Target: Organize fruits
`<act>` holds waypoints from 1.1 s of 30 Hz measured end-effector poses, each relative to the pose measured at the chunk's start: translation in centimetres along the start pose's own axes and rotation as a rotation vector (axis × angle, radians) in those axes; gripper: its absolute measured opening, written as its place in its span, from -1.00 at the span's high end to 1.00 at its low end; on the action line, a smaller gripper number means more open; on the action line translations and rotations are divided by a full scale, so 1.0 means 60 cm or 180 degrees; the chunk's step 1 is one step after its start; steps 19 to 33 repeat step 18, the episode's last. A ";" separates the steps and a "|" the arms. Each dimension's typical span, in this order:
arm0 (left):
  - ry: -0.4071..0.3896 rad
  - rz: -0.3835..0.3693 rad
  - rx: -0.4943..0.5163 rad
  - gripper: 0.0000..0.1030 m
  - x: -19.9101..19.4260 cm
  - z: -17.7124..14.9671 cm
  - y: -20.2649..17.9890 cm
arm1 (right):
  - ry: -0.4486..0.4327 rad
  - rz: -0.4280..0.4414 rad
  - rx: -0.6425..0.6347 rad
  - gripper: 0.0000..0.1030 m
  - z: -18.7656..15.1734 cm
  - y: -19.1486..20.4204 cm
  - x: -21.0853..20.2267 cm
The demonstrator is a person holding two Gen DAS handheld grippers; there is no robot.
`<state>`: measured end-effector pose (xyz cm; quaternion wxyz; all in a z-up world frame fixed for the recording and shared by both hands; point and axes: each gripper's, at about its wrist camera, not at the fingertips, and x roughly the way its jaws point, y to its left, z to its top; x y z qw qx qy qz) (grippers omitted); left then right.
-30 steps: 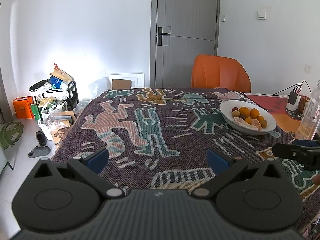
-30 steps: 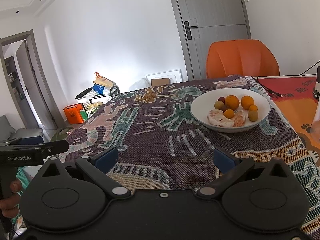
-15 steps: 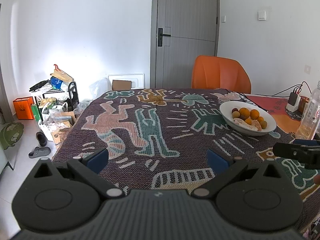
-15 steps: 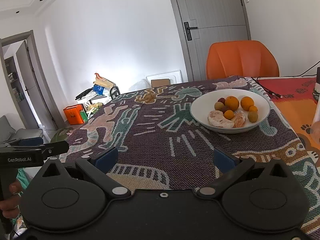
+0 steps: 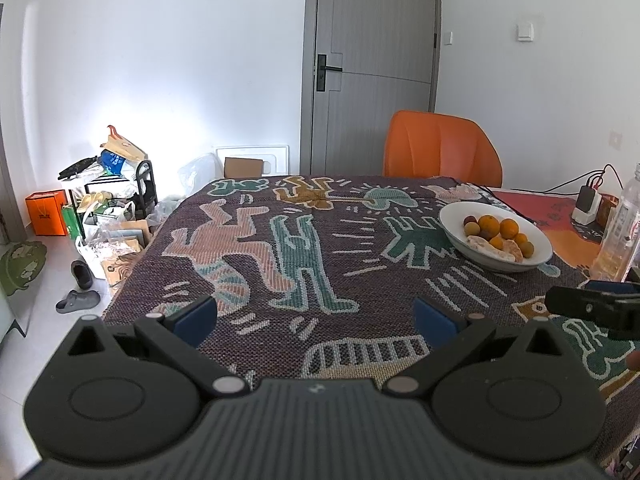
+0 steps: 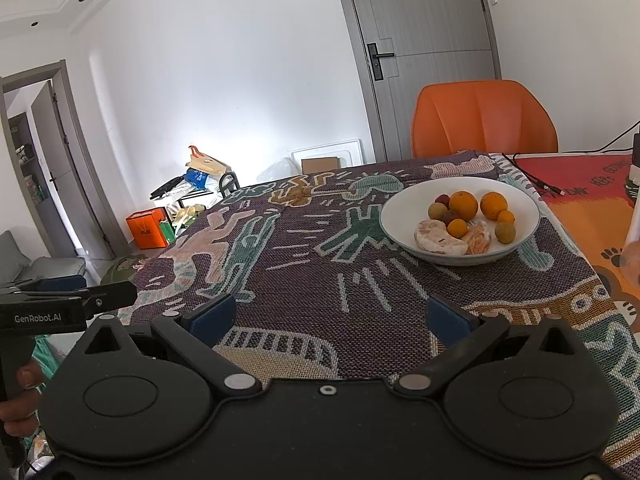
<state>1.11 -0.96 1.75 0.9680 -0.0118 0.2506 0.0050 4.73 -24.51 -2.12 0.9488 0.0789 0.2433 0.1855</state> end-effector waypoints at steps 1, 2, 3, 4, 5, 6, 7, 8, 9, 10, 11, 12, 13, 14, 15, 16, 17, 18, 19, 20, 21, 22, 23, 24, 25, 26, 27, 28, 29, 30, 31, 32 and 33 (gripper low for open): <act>-0.0001 0.0000 0.0003 -1.00 0.000 0.000 0.000 | -0.0003 0.0004 -0.0003 -1.00 0.000 0.000 0.000; -0.0001 0.0001 0.0006 -1.00 0.000 0.000 0.000 | -0.0003 0.0002 -0.0005 -1.00 0.000 0.000 0.000; -0.0002 0.0001 0.0007 -1.00 0.000 0.000 0.000 | -0.0002 -0.0001 -0.0003 -1.00 0.000 0.000 0.000; 0.0000 -0.0001 0.0006 -1.00 0.000 0.000 0.000 | 0.0001 -0.0002 -0.0002 -1.00 0.000 -0.001 0.001; 0.0000 -0.0002 0.0006 -1.00 0.000 0.000 0.000 | 0.0004 -0.0005 0.0002 -1.00 -0.001 -0.001 0.001; 0.0000 -0.0001 0.0006 -1.00 0.000 0.000 0.000 | 0.0006 -0.0006 0.0006 -1.00 -0.002 -0.002 0.001; 0.0000 0.0001 0.0007 -1.00 0.000 0.000 0.000 | 0.0007 -0.0006 0.0007 -1.00 -0.002 -0.002 0.002; 0.0001 0.0002 0.0011 -1.00 0.000 0.000 0.000 | 0.0008 -0.0007 0.0007 -1.00 -0.002 -0.003 0.002; 0.0003 0.0002 0.0011 -1.00 0.001 -0.001 -0.001 | 0.0009 -0.0008 0.0006 -1.00 -0.002 -0.003 0.003; 0.0004 0.0001 0.0014 -1.00 0.001 -0.001 -0.001 | 0.0009 -0.0007 0.0006 -1.00 -0.003 -0.003 0.003; 0.0004 0.0000 0.0015 -1.00 0.002 -0.001 -0.002 | 0.0008 -0.0005 0.0007 -1.00 -0.003 -0.003 0.003; 0.0002 -0.0002 0.0013 -1.00 0.002 -0.001 -0.001 | 0.0010 -0.0008 0.0009 -1.00 -0.003 -0.003 0.004; 0.0001 -0.0006 0.0014 -1.00 0.002 -0.001 -0.001 | 0.0013 -0.0012 0.0011 -1.00 -0.003 -0.002 0.004; 0.0002 -0.0009 0.0015 -1.00 0.003 -0.001 -0.002 | 0.0014 -0.0013 0.0012 -1.00 -0.004 -0.004 0.004; 0.0002 -0.0014 0.0018 -1.00 0.003 -0.003 -0.003 | 0.0013 -0.0014 0.0013 -1.00 -0.005 -0.004 0.004; 0.0003 -0.0019 0.0023 -1.00 0.004 -0.003 -0.003 | 0.0013 -0.0016 0.0014 -1.00 -0.005 -0.004 0.004; 0.0006 -0.0022 0.0029 -1.00 0.005 -0.003 -0.004 | 0.0012 -0.0014 0.0014 -1.00 -0.005 -0.004 0.004; 0.0010 -0.0027 0.0032 -1.00 0.005 -0.004 -0.004 | 0.0014 -0.0014 0.0013 -1.00 -0.005 -0.004 0.005; 0.0010 -0.0027 0.0032 -1.00 0.005 -0.004 -0.004 | 0.0014 -0.0014 0.0013 -1.00 -0.005 -0.004 0.005; 0.0010 -0.0027 0.0032 -1.00 0.005 -0.004 -0.004 | 0.0014 -0.0014 0.0013 -1.00 -0.005 -0.004 0.005; 0.0010 -0.0027 0.0032 -1.00 0.005 -0.004 -0.004 | 0.0014 -0.0014 0.0013 -1.00 -0.005 -0.004 0.005; 0.0010 -0.0027 0.0032 -1.00 0.005 -0.004 -0.004 | 0.0014 -0.0014 0.0013 -1.00 -0.005 -0.004 0.005; 0.0010 -0.0027 0.0032 -1.00 0.005 -0.004 -0.004 | 0.0014 -0.0014 0.0013 -1.00 -0.005 -0.004 0.005; 0.0010 -0.0027 0.0032 -1.00 0.005 -0.004 -0.004 | 0.0014 -0.0014 0.0013 -1.00 -0.005 -0.004 0.005; 0.0010 -0.0027 0.0032 -1.00 0.005 -0.004 -0.004 | 0.0014 -0.0014 0.0013 -1.00 -0.005 -0.004 0.005; 0.0010 -0.0027 0.0032 -1.00 0.005 -0.004 -0.004 | 0.0014 -0.0014 0.0013 -1.00 -0.005 -0.004 0.005; 0.0010 -0.0027 0.0032 -1.00 0.005 -0.004 -0.004 | 0.0014 -0.0014 0.0013 -1.00 -0.005 -0.004 0.005; 0.0010 -0.0027 0.0032 -1.00 0.005 -0.004 -0.004 | 0.0014 -0.0014 0.0013 -1.00 -0.005 -0.004 0.005; 0.0010 -0.0027 0.0032 -1.00 0.005 -0.004 -0.004 | 0.0014 -0.0014 0.0013 -1.00 -0.005 -0.004 0.005; 0.0010 -0.0027 0.0032 -1.00 0.005 -0.004 -0.004 | 0.0014 -0.0014 0.0013 -1.00 -0.005 -0.004 0.005; 0.0010 -0.0027 0.0032 -1.00 0.005 -0.004 -0.004 | 0.0014 -0.0014 0.0013 -1.00 -0.005 -0.004 0.005; 0.0010 -0.0027 0.0032 -1.00 0.005 -0.004 -0.004 | 0.0014 -0.0014 0.0013 -1.00 -0.005 -0.004 0.005; 0.0010 -0.0027 0.0032 -1.00 0.005 -0.004 -0.004 | 0.0014 -0.0014 0.0013 -1.00 -0.005 -0.004 0.005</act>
